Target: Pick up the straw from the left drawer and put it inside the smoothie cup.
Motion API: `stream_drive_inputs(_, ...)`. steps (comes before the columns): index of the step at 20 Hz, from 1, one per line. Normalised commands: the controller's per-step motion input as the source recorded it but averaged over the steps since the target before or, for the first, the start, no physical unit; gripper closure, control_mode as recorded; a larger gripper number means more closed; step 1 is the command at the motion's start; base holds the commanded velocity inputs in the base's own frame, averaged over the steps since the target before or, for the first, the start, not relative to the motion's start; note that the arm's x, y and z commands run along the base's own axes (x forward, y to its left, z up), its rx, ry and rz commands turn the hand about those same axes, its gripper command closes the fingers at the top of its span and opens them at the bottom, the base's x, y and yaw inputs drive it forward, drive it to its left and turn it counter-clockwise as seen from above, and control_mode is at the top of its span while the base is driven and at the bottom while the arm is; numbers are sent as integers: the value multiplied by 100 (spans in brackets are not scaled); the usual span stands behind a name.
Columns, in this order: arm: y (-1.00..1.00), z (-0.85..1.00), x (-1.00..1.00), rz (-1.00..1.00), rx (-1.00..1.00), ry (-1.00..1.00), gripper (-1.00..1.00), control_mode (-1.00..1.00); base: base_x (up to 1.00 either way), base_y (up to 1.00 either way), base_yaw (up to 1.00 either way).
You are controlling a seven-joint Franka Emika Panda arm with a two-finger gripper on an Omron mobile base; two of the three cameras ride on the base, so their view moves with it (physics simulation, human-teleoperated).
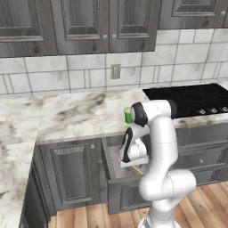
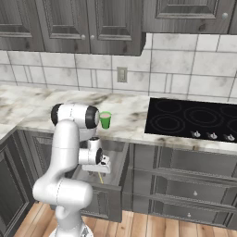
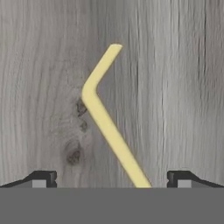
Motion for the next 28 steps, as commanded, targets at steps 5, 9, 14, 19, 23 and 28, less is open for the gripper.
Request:
stream_drive_inputs(5,0,-22,14,0,0,-3,-100,-100,0,0,0)
stream_drive_inputs(9,0,-25,12,0,0,-3,-100,-100,0,0,0)
stream_drive_inputs(14,0,-28,6,0,0,-6,-100,-100,0,0,0)
stream_drive_inputs(19,0,-51,-24,0,0,-19,100,-100,0,0,0)
stream_drive_inputs(23,0,-36,-44,0,0,-20,100,-100,0,0,0)
stream_drive_inputs(28,0,-9,-32,0,0,-14,100,-100,0,0,0)
